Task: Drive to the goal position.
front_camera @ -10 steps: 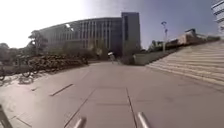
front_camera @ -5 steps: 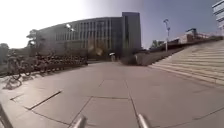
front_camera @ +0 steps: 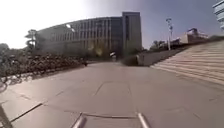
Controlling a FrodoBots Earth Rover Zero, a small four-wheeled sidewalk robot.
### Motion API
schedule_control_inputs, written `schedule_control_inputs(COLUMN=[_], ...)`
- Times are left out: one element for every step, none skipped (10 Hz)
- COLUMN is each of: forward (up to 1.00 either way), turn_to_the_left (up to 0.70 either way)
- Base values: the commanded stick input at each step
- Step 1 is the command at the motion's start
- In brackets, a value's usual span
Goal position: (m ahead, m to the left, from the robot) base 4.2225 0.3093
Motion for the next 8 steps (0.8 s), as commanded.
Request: schedule_control_inputs(forward=[1.0,1.0,1.0,1.0,1.0,1.0,1.0,1.0], turn_to_the_left=[-0.21,0.0,0.0,0.0,0.0,0.0,0.0,0.0])
